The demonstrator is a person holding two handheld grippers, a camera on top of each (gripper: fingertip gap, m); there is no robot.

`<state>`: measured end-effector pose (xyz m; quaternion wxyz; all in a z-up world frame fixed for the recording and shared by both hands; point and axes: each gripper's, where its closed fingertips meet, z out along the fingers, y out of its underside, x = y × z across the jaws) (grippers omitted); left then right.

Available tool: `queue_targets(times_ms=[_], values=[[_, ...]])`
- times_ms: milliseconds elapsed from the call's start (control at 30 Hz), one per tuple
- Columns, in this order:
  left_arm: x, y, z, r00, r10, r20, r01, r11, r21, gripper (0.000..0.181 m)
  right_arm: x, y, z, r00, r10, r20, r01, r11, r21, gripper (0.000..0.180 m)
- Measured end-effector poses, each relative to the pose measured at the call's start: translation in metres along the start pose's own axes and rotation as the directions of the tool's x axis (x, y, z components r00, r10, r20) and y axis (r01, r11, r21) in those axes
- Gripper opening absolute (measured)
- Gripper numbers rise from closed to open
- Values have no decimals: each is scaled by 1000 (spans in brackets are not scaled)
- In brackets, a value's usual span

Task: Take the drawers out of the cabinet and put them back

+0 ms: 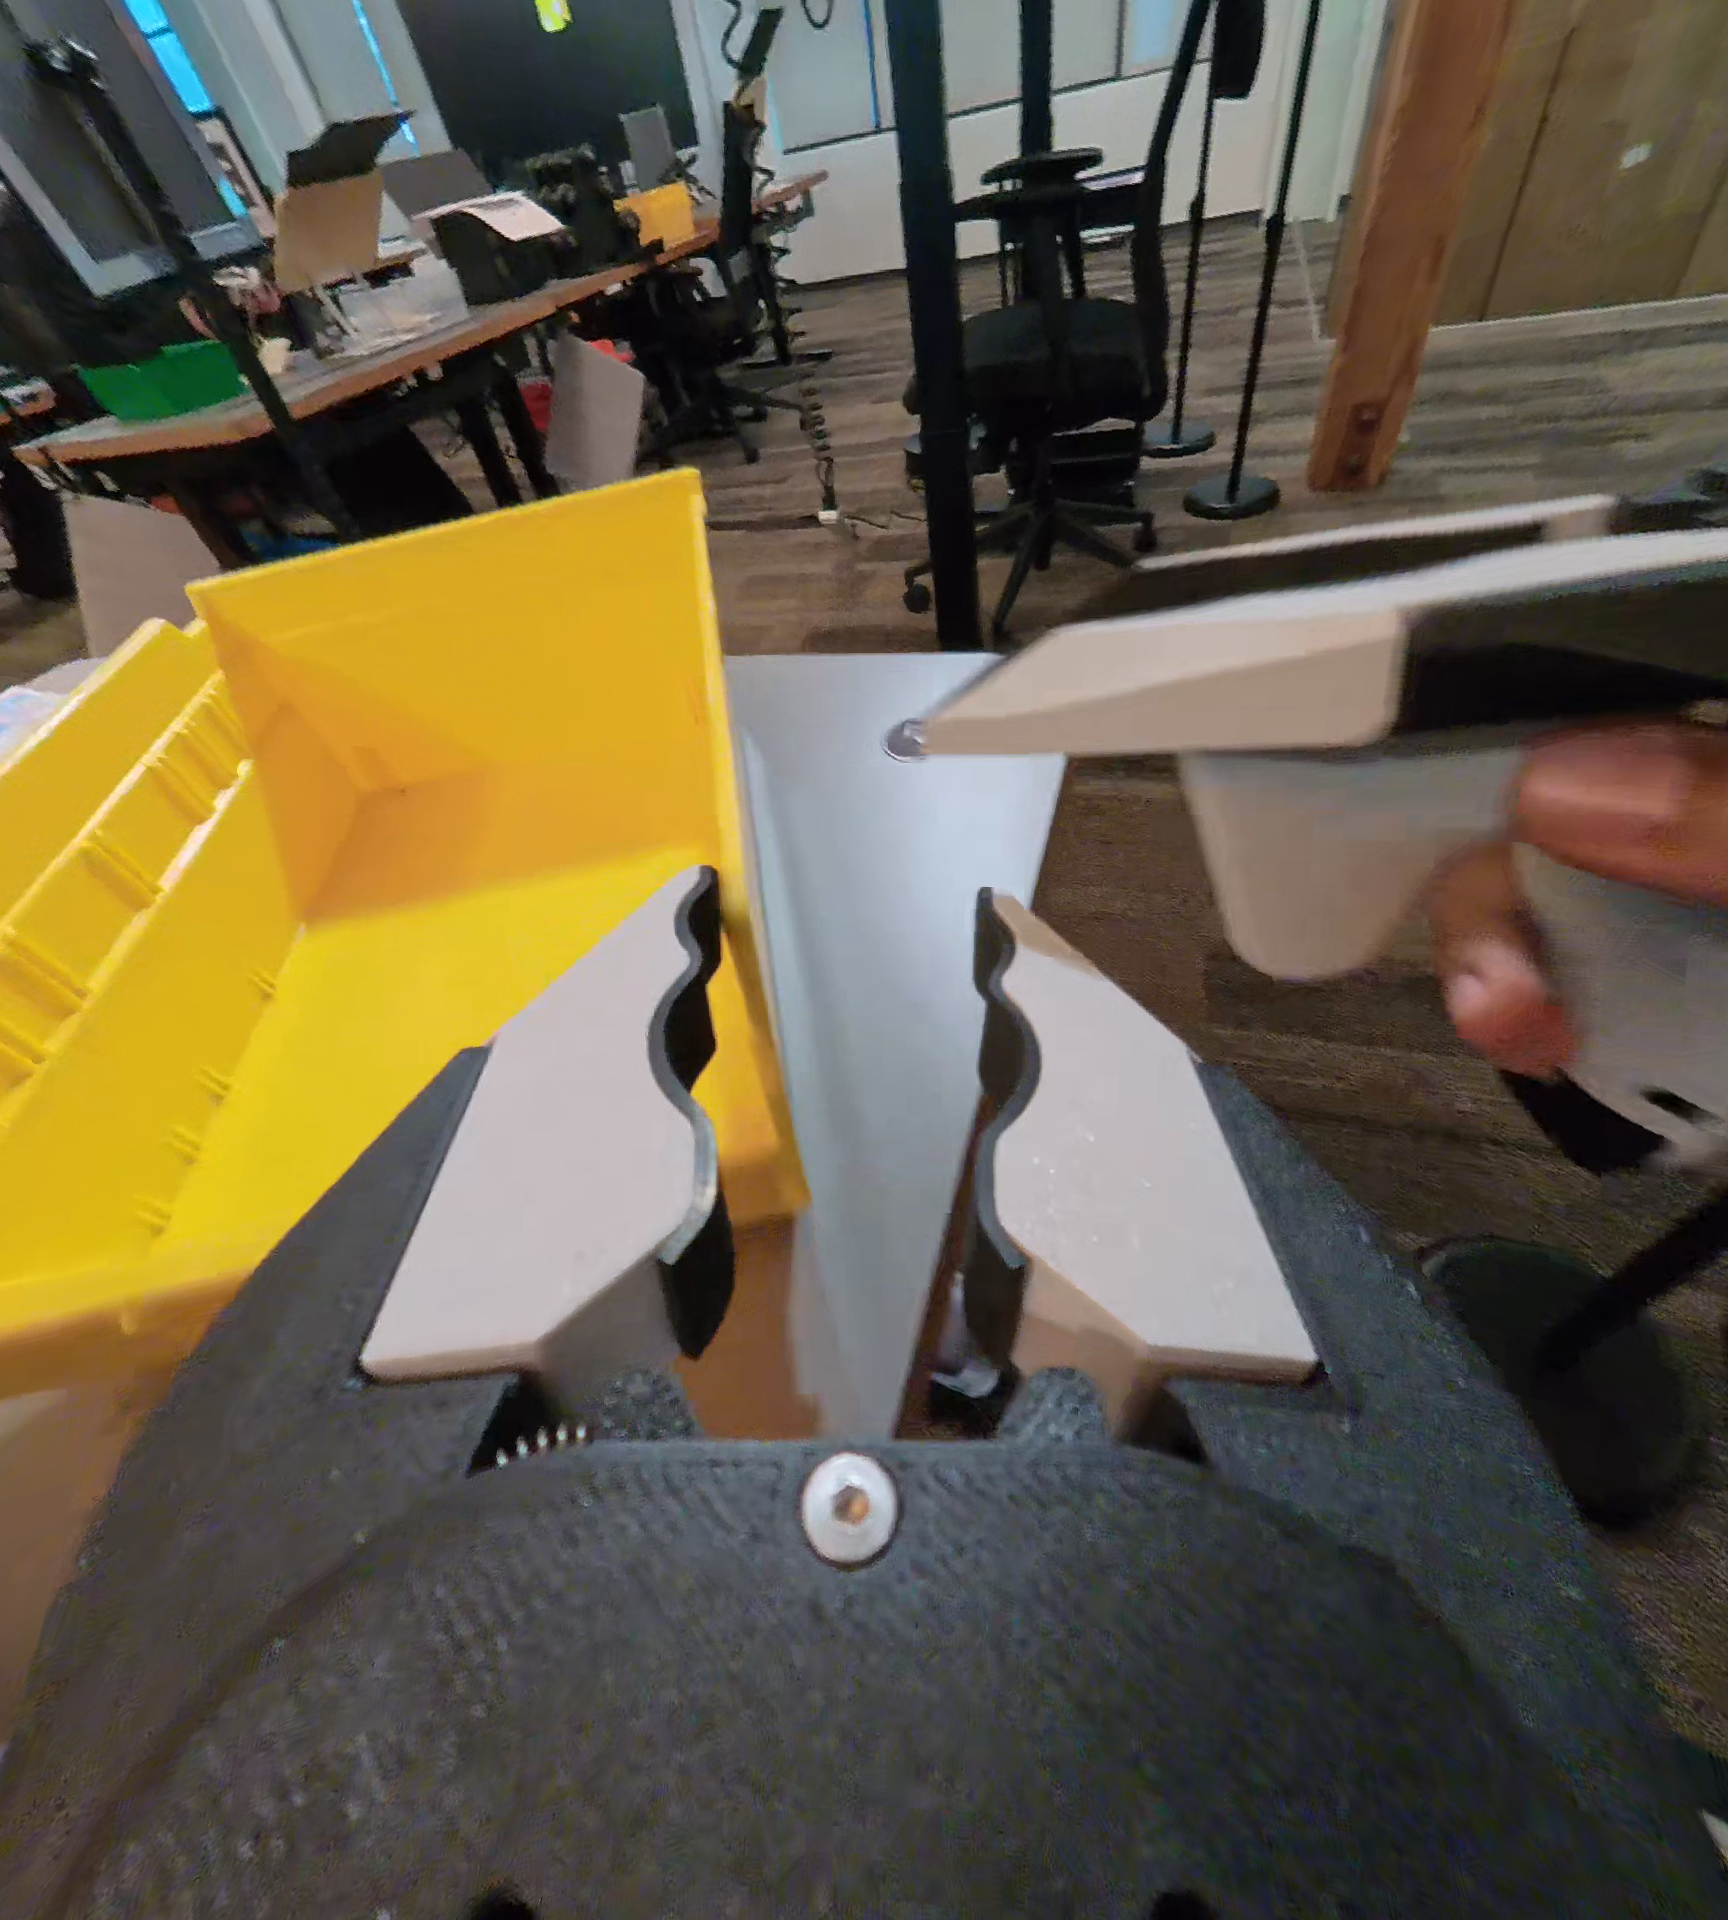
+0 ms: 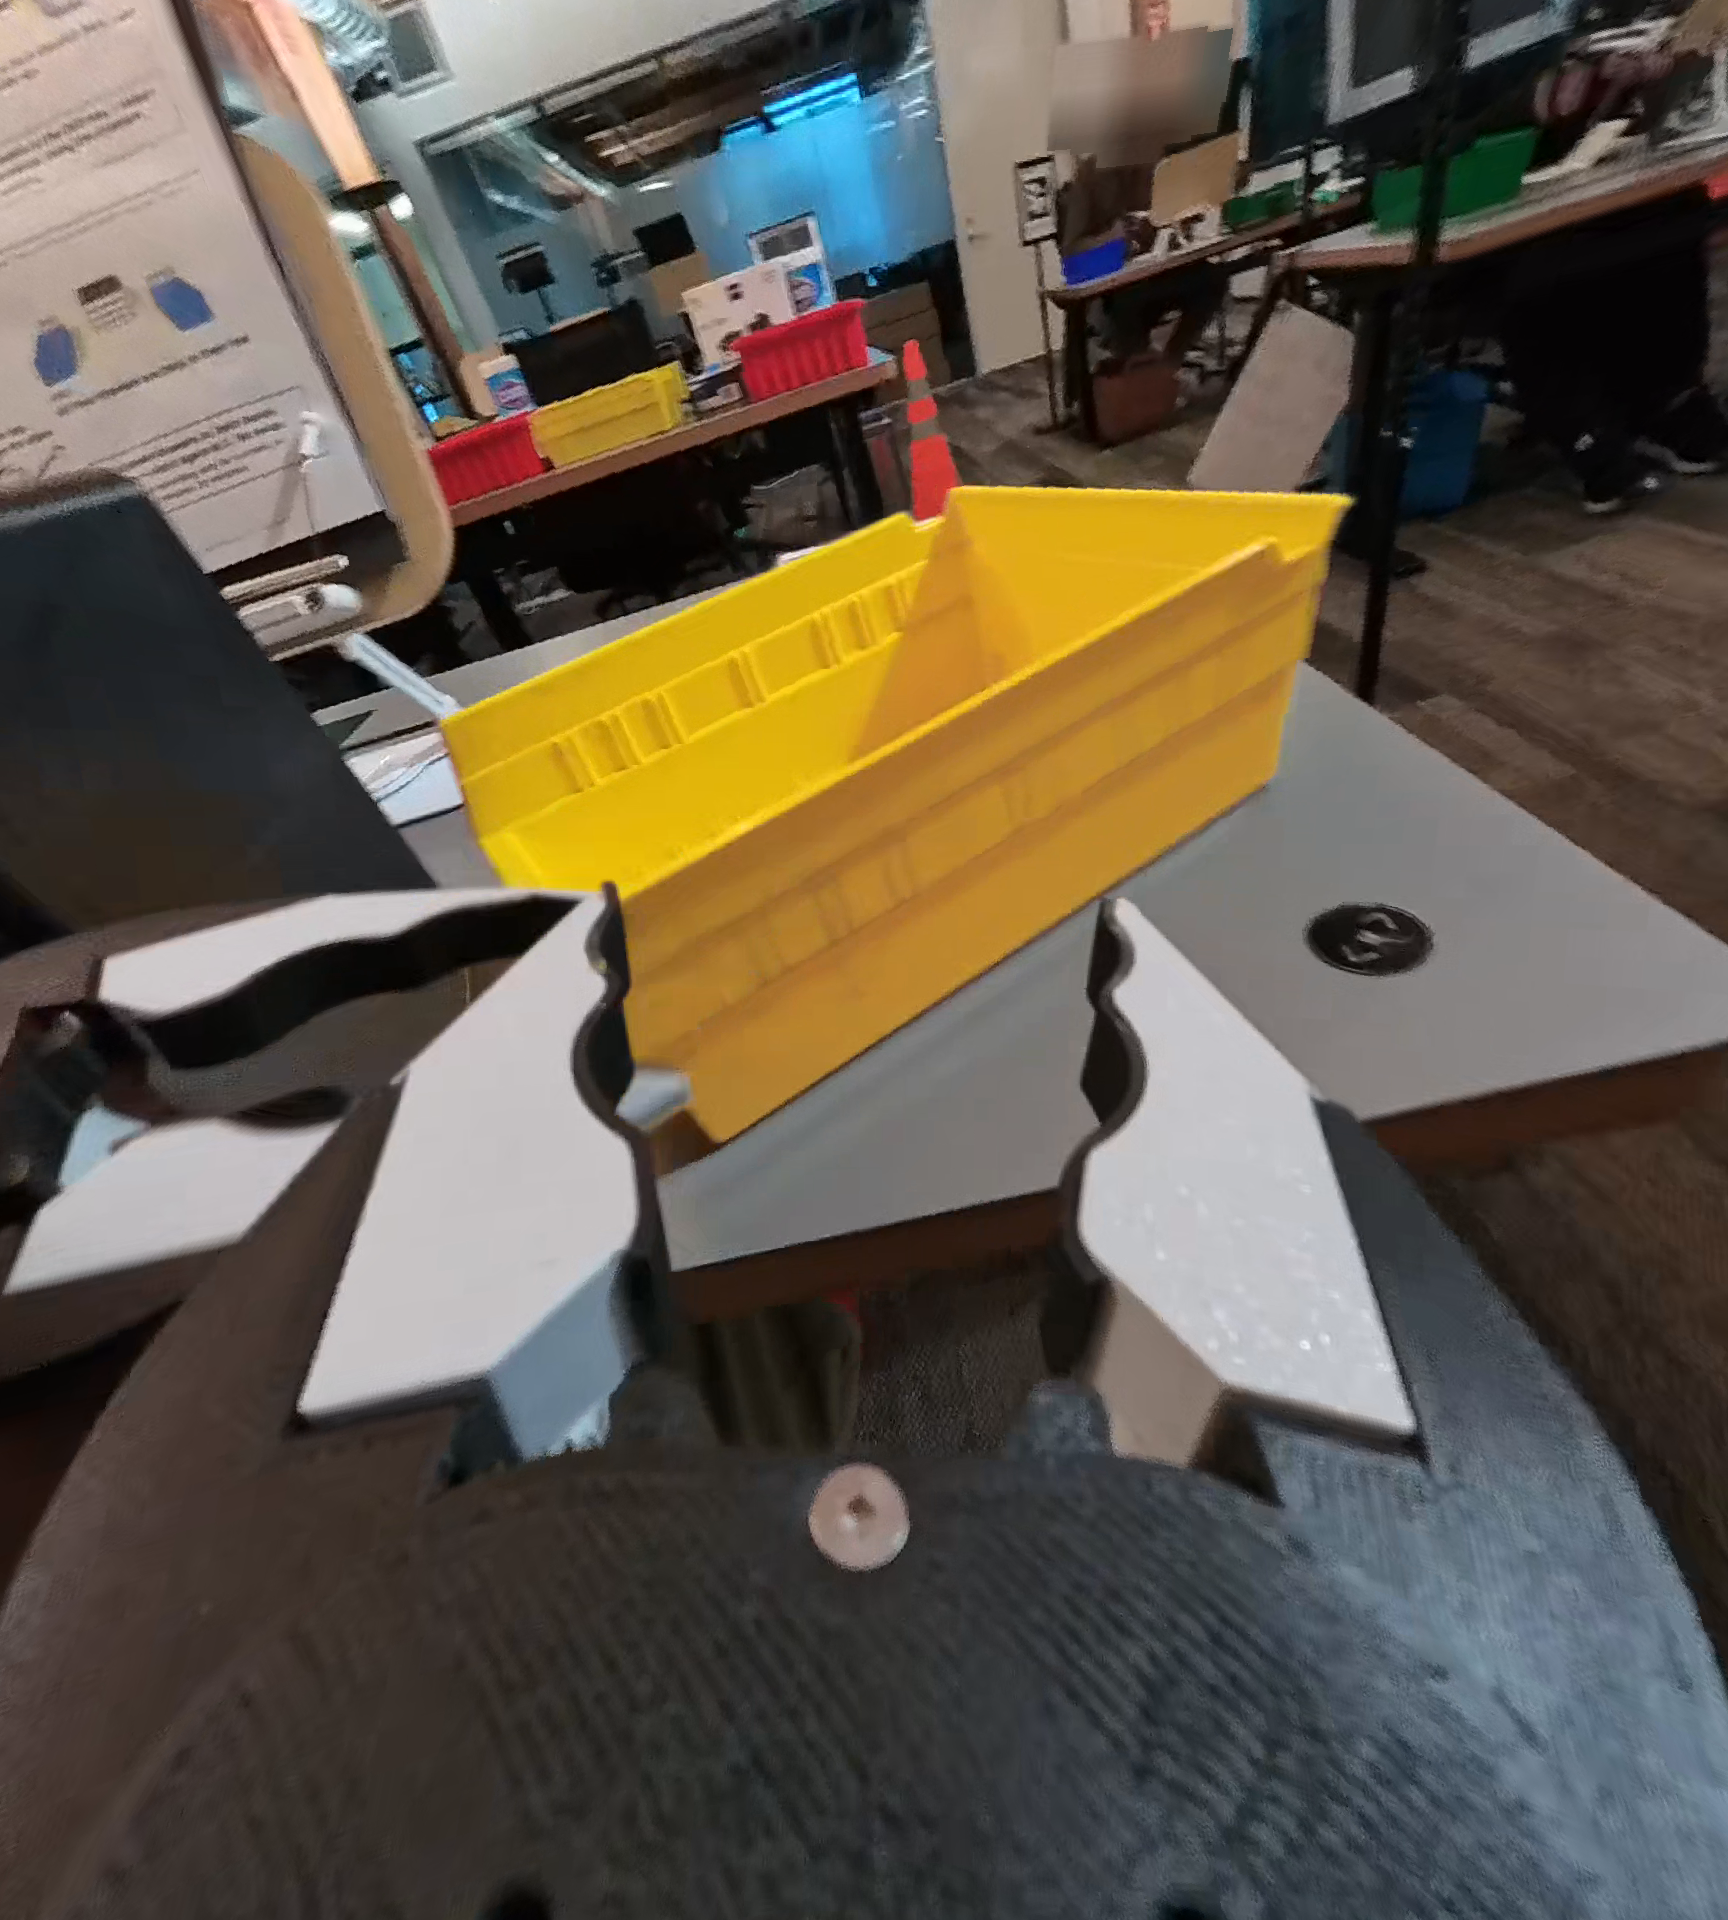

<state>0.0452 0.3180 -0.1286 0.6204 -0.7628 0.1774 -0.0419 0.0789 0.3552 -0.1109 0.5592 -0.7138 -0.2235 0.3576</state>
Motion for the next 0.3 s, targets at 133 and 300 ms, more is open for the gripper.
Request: queue_targets(times_ms=[133,300], values=[[19,29,-40,994,-50,-95,43,997,-69,55,-36,16,18,994,-41,100,49,996,-79,92],[12,64,-93,990,-94,-108,77,986,-149,54,-63,45,50,990,-16,143,47,975,-218,87]])
